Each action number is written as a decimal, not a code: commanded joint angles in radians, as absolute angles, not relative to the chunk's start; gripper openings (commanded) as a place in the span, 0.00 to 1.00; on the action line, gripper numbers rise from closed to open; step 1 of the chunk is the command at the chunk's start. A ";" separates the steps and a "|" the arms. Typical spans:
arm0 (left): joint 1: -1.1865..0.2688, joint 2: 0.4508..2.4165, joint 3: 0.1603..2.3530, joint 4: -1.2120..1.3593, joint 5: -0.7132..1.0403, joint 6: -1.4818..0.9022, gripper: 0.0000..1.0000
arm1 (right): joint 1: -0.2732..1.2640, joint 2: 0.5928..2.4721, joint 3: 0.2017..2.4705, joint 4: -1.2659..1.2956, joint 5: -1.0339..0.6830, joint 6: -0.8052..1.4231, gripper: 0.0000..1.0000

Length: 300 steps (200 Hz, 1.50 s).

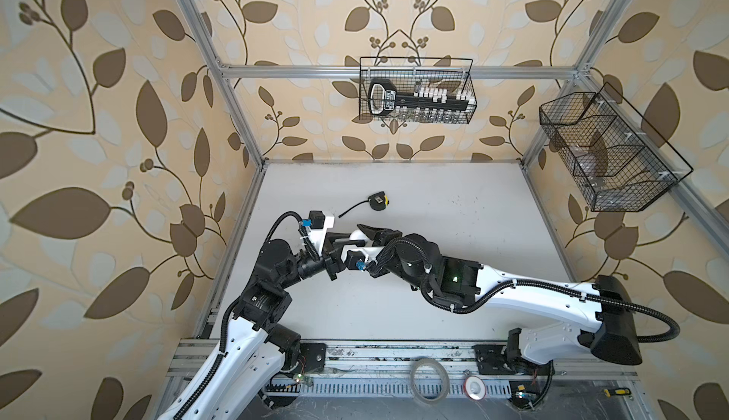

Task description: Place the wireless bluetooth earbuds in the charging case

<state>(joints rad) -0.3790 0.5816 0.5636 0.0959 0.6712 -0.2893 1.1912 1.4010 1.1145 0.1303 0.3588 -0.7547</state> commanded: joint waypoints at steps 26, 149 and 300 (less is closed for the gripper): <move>-0.389 0.593 0.578 0.071 0.732 -0.263 0.11 | 1.212 1.367 1.131 0.295 0.340 -0.721 0.26; -0.390 0.469 0.291 0.508 0.915 0.010 0.00 | 1.204 1.000 0.845 0.195 0.139 -0.622 0.62; -0.413 0.368 0.245 0.511 0.967 0.079 0.00 | 1.206 1.091 0.851 0.175 0.033 -0.614 0.52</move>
